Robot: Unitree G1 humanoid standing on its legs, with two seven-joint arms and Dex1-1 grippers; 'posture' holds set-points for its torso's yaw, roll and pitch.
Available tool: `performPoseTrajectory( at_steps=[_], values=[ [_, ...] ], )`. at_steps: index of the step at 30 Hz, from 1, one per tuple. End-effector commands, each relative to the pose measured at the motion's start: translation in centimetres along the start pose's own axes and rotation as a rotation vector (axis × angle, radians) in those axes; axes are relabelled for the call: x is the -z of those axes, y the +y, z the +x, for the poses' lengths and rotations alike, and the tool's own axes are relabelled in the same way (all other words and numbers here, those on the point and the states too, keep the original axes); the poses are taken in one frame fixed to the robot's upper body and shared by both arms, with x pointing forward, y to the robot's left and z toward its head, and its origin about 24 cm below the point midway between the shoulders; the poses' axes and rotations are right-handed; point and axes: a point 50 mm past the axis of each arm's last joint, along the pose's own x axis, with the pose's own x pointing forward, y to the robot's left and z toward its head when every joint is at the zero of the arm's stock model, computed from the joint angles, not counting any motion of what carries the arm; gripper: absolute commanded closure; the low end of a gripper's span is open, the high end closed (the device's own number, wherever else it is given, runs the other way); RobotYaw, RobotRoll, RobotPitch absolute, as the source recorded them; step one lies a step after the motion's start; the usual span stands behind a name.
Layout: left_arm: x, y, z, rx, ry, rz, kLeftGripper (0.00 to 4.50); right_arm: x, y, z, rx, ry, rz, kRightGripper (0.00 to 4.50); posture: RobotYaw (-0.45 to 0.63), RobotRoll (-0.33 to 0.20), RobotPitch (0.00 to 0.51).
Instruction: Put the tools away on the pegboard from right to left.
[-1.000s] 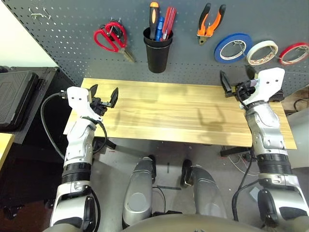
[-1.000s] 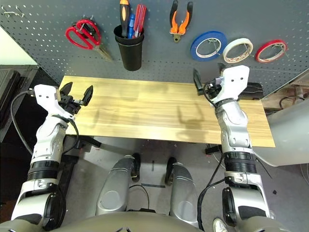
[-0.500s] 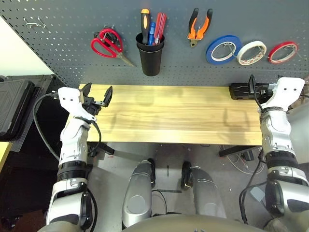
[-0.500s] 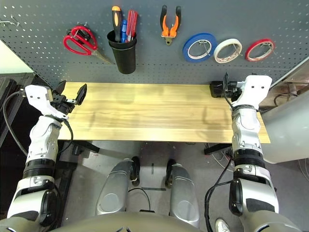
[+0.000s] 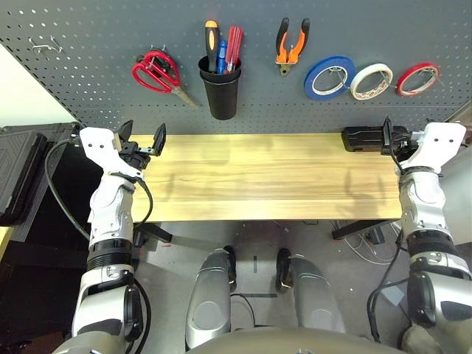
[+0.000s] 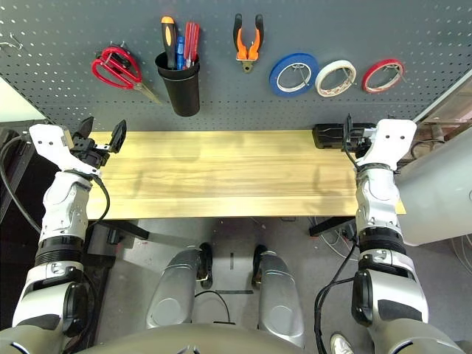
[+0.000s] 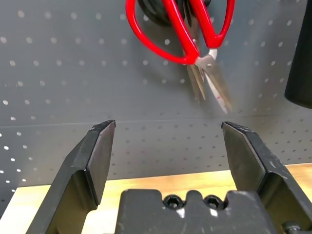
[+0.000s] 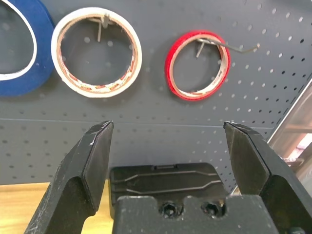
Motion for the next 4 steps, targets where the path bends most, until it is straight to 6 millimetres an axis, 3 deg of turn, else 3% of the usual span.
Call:
performPoseTrajectory(
  at_steps=[1, 4],
  values=[
    [0.04, 0.19, 0.09, -0.017, 0.000, -0.017, 0.04, 0.22, -0.59, -0.18, 0.013, 0.003, -0.011, 0.00, 0.13, 0.000, 0.183],
    [-0.07, 0.06, 0.30, -0.016, -0.003, -0.018, 0.04, 0.32, -0.64, -0.22, 0.011, 0.009, -0.015, 0.00, 0.13, 0.000, 0.186]
  ],
)
